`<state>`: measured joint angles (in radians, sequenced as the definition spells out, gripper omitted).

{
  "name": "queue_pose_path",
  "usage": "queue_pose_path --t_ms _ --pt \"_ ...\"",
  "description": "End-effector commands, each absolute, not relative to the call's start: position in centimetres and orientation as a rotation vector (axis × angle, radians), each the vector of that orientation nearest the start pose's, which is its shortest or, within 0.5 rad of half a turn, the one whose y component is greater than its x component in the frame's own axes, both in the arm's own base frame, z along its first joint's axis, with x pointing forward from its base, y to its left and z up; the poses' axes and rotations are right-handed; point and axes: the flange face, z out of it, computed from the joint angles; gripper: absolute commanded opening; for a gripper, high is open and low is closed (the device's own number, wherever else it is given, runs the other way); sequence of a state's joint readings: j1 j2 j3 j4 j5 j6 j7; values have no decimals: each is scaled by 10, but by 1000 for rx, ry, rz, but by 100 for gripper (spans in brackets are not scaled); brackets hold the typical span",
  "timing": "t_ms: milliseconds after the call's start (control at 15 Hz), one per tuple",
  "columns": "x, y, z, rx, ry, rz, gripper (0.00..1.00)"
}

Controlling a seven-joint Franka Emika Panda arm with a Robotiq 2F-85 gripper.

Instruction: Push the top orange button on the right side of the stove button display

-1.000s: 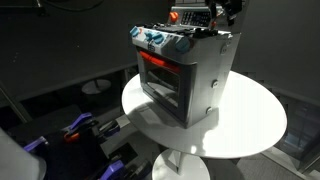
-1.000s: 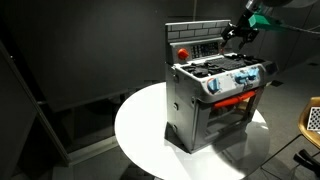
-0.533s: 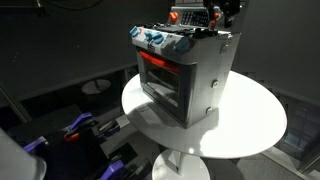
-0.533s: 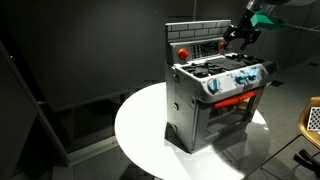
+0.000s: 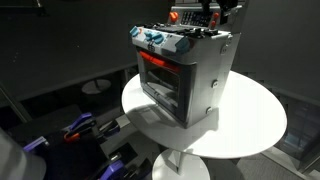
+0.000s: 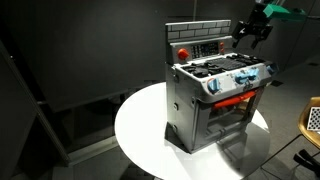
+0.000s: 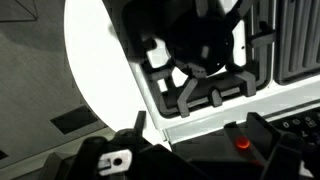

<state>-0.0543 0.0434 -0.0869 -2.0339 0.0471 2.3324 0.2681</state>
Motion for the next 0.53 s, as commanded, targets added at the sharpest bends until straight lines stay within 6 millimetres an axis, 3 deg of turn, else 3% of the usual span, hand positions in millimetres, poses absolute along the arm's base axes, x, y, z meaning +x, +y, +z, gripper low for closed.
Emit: queue_pose_path --t_ms 0,333,400,467 --pt "553 -87 463 -3021 613 -307 100" --pt "537 -93 469 -3037 572 -253 100" --pt "549 -89 463 -3022 613 -265 100" --pt "547 -90 464 -3024 605 -261 100"
